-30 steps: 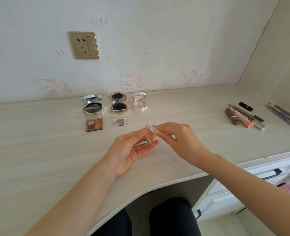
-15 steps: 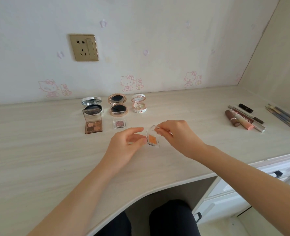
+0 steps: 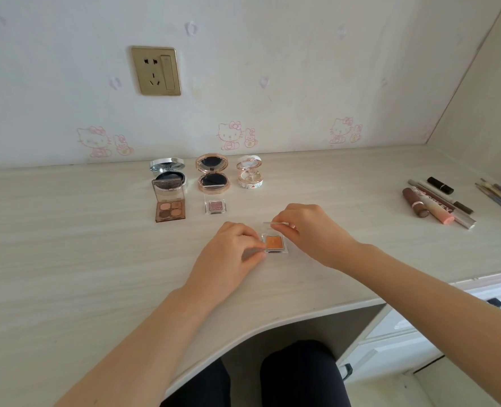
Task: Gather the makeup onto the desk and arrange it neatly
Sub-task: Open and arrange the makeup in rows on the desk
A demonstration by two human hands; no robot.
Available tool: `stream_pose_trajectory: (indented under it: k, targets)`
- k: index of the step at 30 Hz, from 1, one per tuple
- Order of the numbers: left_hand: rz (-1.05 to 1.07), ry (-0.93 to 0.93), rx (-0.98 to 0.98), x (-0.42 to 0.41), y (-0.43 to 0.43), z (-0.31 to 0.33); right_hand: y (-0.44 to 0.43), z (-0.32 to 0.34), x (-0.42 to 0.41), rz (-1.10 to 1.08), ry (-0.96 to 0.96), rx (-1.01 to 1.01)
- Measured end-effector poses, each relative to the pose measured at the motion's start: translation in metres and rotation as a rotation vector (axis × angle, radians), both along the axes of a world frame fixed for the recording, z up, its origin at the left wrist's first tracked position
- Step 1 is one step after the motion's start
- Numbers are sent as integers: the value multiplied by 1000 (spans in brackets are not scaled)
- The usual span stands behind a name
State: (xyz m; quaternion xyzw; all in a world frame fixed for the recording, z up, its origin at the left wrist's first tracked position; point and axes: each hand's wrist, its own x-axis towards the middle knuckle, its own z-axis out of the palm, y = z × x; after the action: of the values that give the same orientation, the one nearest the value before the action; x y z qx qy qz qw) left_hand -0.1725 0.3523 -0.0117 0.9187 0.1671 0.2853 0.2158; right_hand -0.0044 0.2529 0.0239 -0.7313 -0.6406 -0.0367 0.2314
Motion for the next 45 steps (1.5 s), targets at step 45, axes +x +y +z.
stream_pose_trajectory:
  k: [45]
  targets:
    - [151,73,176,37,33,2,22,-25,4,-224,39,-103]
